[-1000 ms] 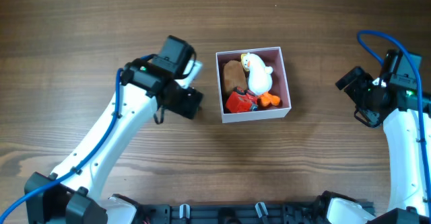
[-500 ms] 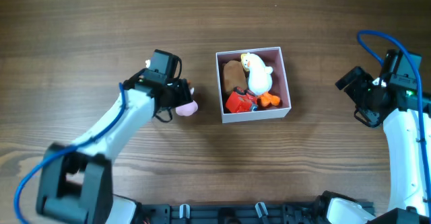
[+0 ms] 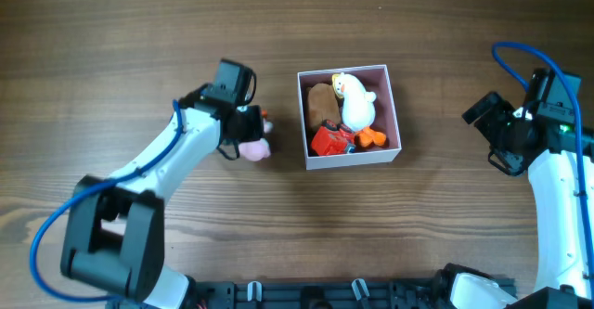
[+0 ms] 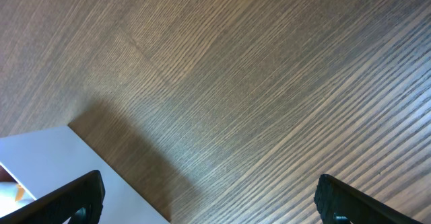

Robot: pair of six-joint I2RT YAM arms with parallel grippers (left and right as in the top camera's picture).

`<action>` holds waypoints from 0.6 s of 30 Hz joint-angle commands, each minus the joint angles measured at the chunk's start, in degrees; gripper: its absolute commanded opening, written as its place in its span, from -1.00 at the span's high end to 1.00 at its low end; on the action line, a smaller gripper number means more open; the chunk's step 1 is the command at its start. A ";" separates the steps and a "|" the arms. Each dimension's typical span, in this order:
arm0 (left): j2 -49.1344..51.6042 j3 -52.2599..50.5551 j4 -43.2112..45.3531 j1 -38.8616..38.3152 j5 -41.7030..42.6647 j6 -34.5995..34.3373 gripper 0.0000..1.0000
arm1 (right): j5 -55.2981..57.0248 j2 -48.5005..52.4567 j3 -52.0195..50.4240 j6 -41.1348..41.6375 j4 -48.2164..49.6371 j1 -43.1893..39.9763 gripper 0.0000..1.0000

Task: Pack container
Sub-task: 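Move the left gripper to the pink figurine and grasp it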

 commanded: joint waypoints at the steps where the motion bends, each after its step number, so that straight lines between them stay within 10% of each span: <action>1: -7.15 10.01 -2.51 -4.90 6.36 10.95 0.82 | -0.31 0.70 -0.11 0.59 0.15 -0.09 -0.99; 5: -10.21 14.01 -1.95 -12.57 -2.97 15.47 0.92 | -0.31 0.70 -0.11 0.61 0.15 -0.09 -0.99; 9: -10.12 14.08 -5.66 -15.89 -16.20 8.85 0.03 | -0.31 0.70 -0.11 0.61 0.15 -0.09 -0.99; 13: -8.15 12.85 -9.44 -9.44 -15.56 -8.22 -0.16 | -0.31 0.70 -0.11 0.59 0.15 -0.09 -0.99; 18: 2.43 10.62 -8.41 -5.92 -11.56 -7.41 -0.47 | -0.31 0.70 -0.11 0.59 0.15 -0.09 -0.99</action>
